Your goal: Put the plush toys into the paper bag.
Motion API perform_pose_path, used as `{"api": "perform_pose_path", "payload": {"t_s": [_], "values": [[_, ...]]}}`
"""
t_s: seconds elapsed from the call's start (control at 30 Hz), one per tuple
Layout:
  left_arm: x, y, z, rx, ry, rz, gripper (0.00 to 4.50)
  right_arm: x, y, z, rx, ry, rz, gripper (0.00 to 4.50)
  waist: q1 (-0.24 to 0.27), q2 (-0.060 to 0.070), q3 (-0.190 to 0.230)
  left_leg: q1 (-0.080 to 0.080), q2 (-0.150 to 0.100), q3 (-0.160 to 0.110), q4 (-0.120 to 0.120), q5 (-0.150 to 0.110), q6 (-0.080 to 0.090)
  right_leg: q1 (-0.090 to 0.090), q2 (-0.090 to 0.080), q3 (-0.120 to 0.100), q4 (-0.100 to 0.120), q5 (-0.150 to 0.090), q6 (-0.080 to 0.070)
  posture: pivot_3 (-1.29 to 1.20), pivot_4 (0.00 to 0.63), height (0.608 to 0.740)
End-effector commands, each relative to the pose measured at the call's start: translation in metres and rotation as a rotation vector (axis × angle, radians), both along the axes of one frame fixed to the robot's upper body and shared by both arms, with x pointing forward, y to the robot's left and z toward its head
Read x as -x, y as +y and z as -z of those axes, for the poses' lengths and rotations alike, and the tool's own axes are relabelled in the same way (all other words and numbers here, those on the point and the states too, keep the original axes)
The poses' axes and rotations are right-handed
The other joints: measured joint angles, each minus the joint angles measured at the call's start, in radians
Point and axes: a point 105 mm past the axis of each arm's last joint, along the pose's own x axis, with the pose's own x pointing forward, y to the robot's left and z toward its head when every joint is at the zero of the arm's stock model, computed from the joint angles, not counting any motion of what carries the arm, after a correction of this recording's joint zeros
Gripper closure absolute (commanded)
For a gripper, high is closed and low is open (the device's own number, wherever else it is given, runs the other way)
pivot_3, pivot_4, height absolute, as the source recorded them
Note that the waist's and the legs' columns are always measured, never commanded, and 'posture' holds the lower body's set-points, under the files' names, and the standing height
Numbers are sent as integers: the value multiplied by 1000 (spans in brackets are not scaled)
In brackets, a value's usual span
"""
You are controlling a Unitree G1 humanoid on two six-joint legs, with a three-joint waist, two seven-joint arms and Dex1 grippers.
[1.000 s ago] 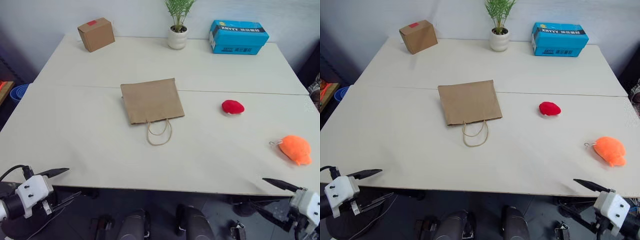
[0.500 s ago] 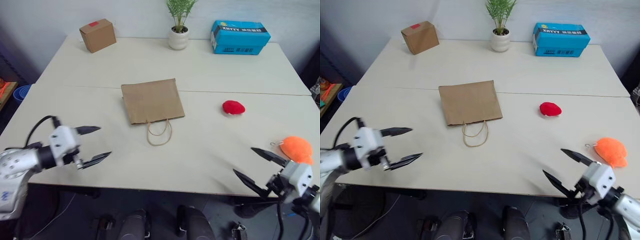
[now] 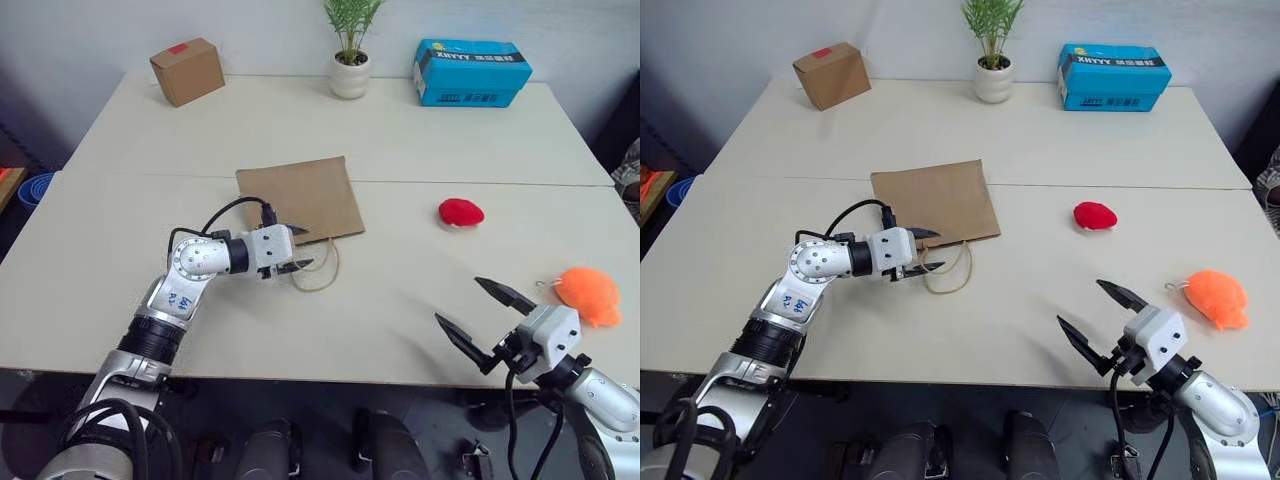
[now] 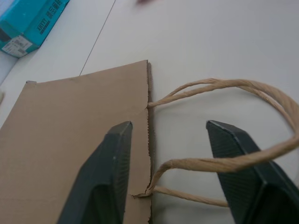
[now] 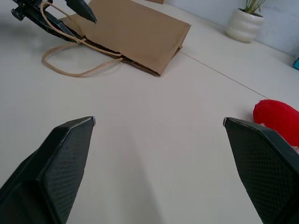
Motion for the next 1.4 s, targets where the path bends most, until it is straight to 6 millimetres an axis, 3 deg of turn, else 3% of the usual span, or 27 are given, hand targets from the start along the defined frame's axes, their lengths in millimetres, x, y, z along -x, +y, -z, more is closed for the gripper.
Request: {"api": "perform_pose_path", "payload": {"t_s": [0.03, 0.17, 0.37, 0.7, 0.8, 0.97, 1.2, 1.4], "values": [[-1, -11, -21, 46, -18, 74, 3202, 6, 5, -15, -39, -40, -2, 959, 3, 0, 0, 0, 0, 0, 1, 0, 0, 0, 0, 0, 0, 0, 0, 0, 150, 740], [10, -32, -58, 278, 134, 197, 4491, 4, 30, -12, -58, 27, -87, 2385, 3, -1, 0, -1, 0, -1, 3, -1, 2, 1, -2, 3, 1, 0, 0, 0, 150, 740], [22, -47, -100, 404, 160, 261, 4500, -28, 63, -19, -62, -3, -120, 4460, -9, -1, 0, -3, 0, -2, 4, 0, 0, 0, 1, 5, 2, 0, 0, 0, 150, 740], [52, -63, -109, 445, 194, 381, 4500, -91, 121, -9, -7, -10, -160, 4460, -20, -1, 0, -3, 2, -3, 5, 0, 0, 0, 8, 7, 1, 0, 0, 0, 150, 740], [59, -66, -110, 455, 197, 412, 4500, -104, 129, -6, -25, -3, -127, 4460, -23, -1, 0, -4, 2, -3, 5, 0, -1, -1, 8, 7, 1, 0, 0, 0, 150, 740], [73, -65, -117, 527, 220, 481, 4500, -123, 150, 18, 38, 89, -116, 4460, -26, -1, 0, -4, 2, -3, 5, 0, -1, -1, 8, 7, 2, 0, 0, 0, 150, 740], [66, -56, -145, 680, 212, 489, 4500, -121, 148, 49, 107, 241, -143, 4460, -24, -1, 0, -3, 2, -3, 5, 1, -1, 0, 9, 7, 2, 0, -1, 0, 150, 740], [55, -38, -173, 812, 235, 484, 4500, -112, 140, 59, 130, 323, -157, 4460, -23, -2, 0, -3, 2, -4, 5, 0, -1, 0, 9, 7, 2, 0, -1, 0, 150, 740]]}}
